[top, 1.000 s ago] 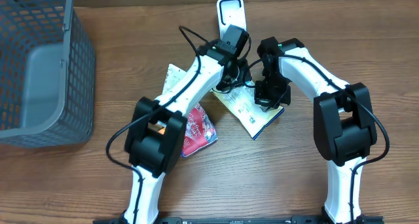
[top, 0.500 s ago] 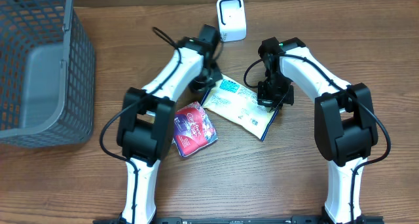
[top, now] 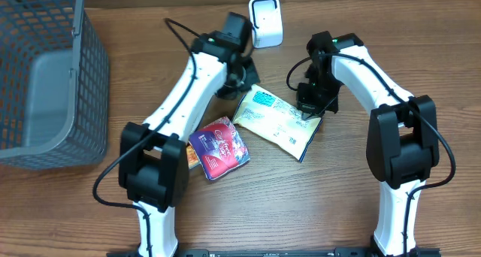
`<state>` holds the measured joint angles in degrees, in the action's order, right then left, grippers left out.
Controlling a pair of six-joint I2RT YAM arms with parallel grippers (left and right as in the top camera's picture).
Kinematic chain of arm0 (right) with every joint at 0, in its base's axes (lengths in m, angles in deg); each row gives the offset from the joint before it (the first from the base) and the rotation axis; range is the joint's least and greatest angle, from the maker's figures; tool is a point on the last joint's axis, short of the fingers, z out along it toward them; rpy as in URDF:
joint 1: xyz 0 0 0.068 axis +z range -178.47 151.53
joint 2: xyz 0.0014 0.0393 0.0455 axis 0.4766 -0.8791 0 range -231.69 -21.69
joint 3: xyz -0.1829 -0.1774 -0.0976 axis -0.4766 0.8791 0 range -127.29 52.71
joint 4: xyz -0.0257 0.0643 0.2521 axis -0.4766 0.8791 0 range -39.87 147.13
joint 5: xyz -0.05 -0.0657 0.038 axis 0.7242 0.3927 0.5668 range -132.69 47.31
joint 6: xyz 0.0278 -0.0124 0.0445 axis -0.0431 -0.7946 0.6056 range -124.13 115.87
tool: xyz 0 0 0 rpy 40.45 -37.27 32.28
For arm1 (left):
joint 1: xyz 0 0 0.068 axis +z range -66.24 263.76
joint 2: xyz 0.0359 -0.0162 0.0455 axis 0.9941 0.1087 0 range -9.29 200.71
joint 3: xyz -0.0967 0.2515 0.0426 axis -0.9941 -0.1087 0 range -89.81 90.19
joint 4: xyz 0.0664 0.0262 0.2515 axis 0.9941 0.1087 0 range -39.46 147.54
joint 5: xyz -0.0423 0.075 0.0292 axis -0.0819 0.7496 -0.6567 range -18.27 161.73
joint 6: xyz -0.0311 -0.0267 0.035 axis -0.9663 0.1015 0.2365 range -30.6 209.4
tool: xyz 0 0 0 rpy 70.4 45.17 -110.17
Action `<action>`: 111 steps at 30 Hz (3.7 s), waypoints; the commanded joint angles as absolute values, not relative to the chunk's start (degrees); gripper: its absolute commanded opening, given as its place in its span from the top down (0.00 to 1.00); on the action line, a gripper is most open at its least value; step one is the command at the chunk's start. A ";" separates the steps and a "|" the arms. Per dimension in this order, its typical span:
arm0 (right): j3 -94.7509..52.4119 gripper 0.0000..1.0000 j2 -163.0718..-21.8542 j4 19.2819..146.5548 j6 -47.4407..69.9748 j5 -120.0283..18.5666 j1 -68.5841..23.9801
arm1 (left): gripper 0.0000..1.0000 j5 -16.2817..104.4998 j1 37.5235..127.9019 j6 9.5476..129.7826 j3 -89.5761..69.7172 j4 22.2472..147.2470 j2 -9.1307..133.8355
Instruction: Scan the item barcode
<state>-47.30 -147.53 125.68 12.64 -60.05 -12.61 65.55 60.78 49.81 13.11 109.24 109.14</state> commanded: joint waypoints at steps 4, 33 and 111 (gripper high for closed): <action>-46.51 0.90 -146.20 122.58 9.37 -65.43 -9.40 | 0.96 62.62 60.23 53.17 13.41 110.81 114.99; -54.27 0.12 -146.18 130.25 11.40 -47.42 -14.27 | 0.62 68.28 71.73 59.86 23.71 120.73 111.34; -62.42 0.96 -146.33 139.41 35.20 -23.01 5.86 | 0.00 68.30 71.69 59.86 22.11 122.18 111.34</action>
